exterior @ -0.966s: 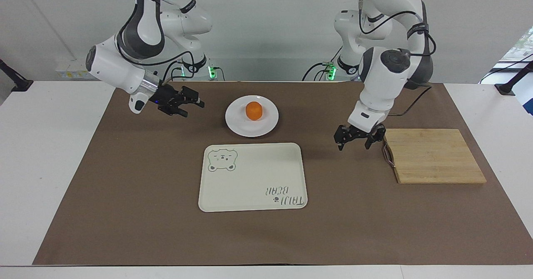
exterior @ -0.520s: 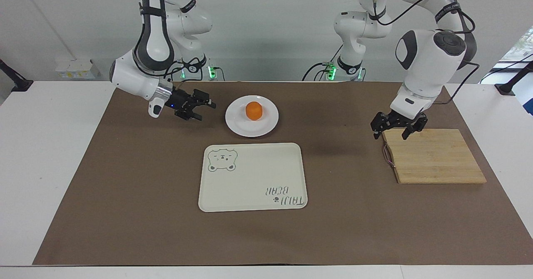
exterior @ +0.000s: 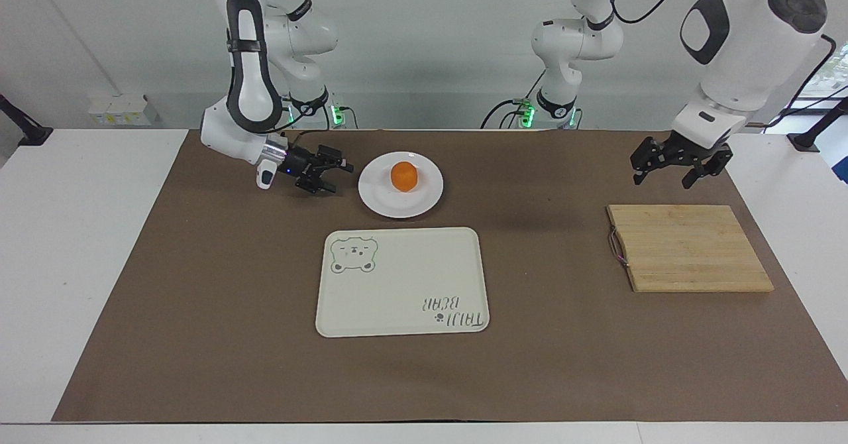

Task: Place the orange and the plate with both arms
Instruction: 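Grip the white plate rim with the right gripper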

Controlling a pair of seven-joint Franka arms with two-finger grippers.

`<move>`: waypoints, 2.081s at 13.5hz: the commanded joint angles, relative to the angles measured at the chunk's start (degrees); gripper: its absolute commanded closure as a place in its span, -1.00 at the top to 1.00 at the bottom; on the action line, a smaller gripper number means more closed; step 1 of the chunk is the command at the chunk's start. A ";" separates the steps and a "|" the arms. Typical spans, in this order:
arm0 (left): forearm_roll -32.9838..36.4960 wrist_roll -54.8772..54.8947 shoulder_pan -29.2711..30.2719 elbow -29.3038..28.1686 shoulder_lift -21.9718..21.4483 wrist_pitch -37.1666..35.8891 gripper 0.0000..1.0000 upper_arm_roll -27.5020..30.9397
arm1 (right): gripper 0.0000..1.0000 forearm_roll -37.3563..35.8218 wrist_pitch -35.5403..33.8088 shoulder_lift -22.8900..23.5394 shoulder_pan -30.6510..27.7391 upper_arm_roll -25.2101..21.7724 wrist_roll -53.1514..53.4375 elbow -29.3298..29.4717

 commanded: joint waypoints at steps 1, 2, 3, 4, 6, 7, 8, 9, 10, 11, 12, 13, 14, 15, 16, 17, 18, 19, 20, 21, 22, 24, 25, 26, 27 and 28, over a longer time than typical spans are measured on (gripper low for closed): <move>-0.12 -1.19 1.02 0.75 -0.72 -2.38 1.00 -1.35 | 1.00 5.11 0.98 -0.67 0.95 -0.02 -4.02 -3.12; -0.12 -1.82 1.01 1.45 -0.73 -3.86 1.00 -1.61 | 1.00 6.00 1.15 -0.84 1.82 -0.02 -4.29 -4.17; 0.32 -1.82 1.01 3.71 -0.46 -7.44 1.00 -1.62 | 1.00 6.35 1.42 -1.19 1.83 -0.02 -4.46 -5.14; 0.58 -1.82 1.01 6.87 0.15 -10.96 1.00 -1.62 | 1.00 6.36 1.50 -1.55 1.92 -0.02 -4.47 -5.76; 0.15 -2.43 1.02 7.87 -0.46 -11.36 1.00 -1.62 | 1.00 8.10 1.68 -1.37 2.44 0.07 -4.55 -6.29; -0.03 -3.05 1.19 7.00 -0.81 -11.00 1.00 -1.53 | 1.00 9.33 3.07 -1.46 4.19 0.07 -4.47 -6.81; -0.03 -3.05 1.54 5.95 -1.68 -10.56 1.00 -1.53 | 1.00 11.61 5.00 -1.64 6.20 0.07 -4.47 -7.43; -0.03 -3.05 1.63 6.02 -1.69 -10.64 1.00 -1.53 | 1.00 13.37 6.07 -1.72 7.88 -0.01 -4.47 -7.52; -0.03 -2.97 1.37 6.02 -1.61 -10.73 1.00 -1.53 | 1.00 13.65 6.16 -1.72 8.07 0.07 -4.47 -7.52; -0.03 -2.79 1.19 6.11 -1.60 -11.08 1.00 -1.53 | 1.00 13.65 6.25 -1.72 8.16 0.07 -4.47 -7.52; -0.03 -2.79 1.28 6.11 -1.60 -11.17 1.00 -1.53 | 1.00 13.65 6.25 -1.72 8.07 -0.01 -4.47 -7.52; -0.03 -2.79 1.45 6.11 -1.60 -11.17 1.00 -1.53 | 1.00 13.65 6.25 -1.72 8.07 -0.02 -4.38 -7.52; -0.03 -2.79 1.63 6.11 -1.60 -11.08 1.00 -1.53 | 1.00 13.65 6.25 -1.72 8.16 0.07 -4.38 -7.52; -0.03 -2.79 1.72 6.11 -1.60 -11.17 1.00 -1.44 | 0.96 13.65 6.25 -1.72 8.07 -0.01 -4.38 -7.52; -0.03 -2.79 1.80 6.11 -1.60 -11.17 1.00 -1.35 | 0.60 13.65 6.25 -1.72 8.07 -0.02 -4.38 -7.52; -0.03 -2.79 1.81 6.11 -1.69 -11.17 1.00 -1.44 | 0.21 13.65 6.25 -1.72 8.16 -0.02 -4.12 -7.52; -0.03 -2.79 1.72 6.11 -1.61 -11.17 1.00 -1.44 | -0.07 13.65 6.25 -1.64 8.16 -0.02 -4.11 -7.43; -0.03 -2.79 1.72 6.11 -1.60 -11.08 1.00 -1.44 | -0.34 13.65 6.25 -1.55 8.16 -0.02 -3.85 -7.43; -0.03 -2.79 1.72 6.11 -1.60 -11.17 1.00 -1.44 | -0.52 13.65 6.25 -1.55 8.16 -0.02 -3.59 -7.43; -0.03 -2.79 1.72 6.11 -1.60 -11.17 1.00 -1.44 | -0.64 13.65 6.34 -1.55 8.16 -0.02 -3.41 -7.35; -0.03 -2.79 1.72 6.11 -1.60 -11.08 1.00 -1.44 | -0.70 13.65 6.34 -1.46 8.16 -0.02 -3.41 -7.35; -0.03 -2.79 1.72 6.11 -1.60 -11.08 1.00 -1.44 | -1.00 13.65 6.34 -1.20 8.16 -0.02 -3.59 -7.08; -0.03 -2.79 1.72 6.11 -1.60 -11.17 1.00 -1.44 | -1.00 13.65 6.51 -1.20 8.16 -0.02 -3.76 -7.08; -0.03 -2.79 1.72 6.11 -1.60 -11.17 1.00 -1.44 | -1.00 13.65 6.52 -1.20 8.16 -0.02 -3.85 -7.08; -0.03 -2.79 1.72 6.11 -1.60 -11.17 1.00 -1.44 | -1.00 13.65 6.43 -1.11 8.07 -0.02 -3.94 -7.00; -0.03 -2.79 1.72 6.11 -1.60 -11.17 1.00 -1.44 | -1.00 13.65 6.34 -0.94 8.07 -0.02 -3.94 -6.65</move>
